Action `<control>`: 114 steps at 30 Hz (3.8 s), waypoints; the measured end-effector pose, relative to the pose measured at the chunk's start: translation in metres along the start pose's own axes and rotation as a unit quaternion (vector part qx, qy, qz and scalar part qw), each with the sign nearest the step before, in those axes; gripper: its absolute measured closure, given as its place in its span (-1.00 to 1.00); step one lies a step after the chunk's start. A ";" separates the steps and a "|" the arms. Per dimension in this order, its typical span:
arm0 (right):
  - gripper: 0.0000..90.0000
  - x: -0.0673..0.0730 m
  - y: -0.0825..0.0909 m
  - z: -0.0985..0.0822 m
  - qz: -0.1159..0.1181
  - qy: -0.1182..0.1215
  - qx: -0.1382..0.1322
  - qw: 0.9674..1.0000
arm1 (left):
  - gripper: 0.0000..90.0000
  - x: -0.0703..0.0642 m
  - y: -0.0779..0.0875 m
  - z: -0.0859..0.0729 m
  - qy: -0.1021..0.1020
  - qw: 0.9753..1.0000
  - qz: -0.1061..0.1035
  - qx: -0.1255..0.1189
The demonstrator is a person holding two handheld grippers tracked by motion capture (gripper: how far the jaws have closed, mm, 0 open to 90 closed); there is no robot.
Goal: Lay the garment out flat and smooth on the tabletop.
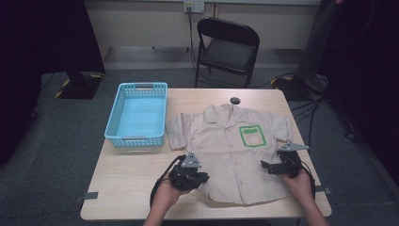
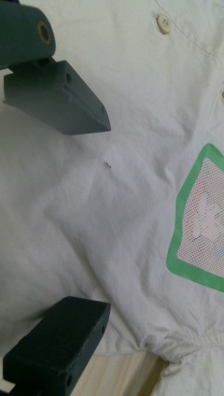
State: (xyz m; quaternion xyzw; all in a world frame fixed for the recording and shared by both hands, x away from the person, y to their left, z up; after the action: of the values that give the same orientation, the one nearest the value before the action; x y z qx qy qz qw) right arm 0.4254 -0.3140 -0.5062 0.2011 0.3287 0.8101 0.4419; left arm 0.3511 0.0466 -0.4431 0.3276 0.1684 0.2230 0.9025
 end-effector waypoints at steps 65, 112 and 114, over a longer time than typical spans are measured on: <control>-0.76 0.001 0.000 0.000 -0.003 -0.001 0.000 1.000 | -0.94 0.035 -0.002 -0.016 -0.010 0.998 0.036 -0.054; -0.77 0.001 0.000 0.000 -0.003 -0.001 0.000 1.000 | -0.94 0.061 0.025 -0.040 -0.008 0.997 0.060 -0.056; -0.77 0.001 0.000 0.000 -0.003 -0.001 0.000 1.000 | -0.94 0.064 0.027 -0.043 -0.002 0.996 0.064 -0.059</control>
State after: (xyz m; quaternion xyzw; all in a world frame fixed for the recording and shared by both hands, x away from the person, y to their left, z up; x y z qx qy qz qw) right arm 0.4246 -0.3136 -0.5062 0.2011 0.3292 0.8086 0.4443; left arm 0.3778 0.1200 -0.4661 0.2847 0.1318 0.2896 0.9043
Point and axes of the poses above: each handheld gripper's, and its own axes: y roughly backward along the jaws, z roughly out of its top, x roughly to its left, the point moved 3 cm from there along -y, roughly forward along the jaws, and after that the axes turned 2 degrees about z, right-handed, at the moved point
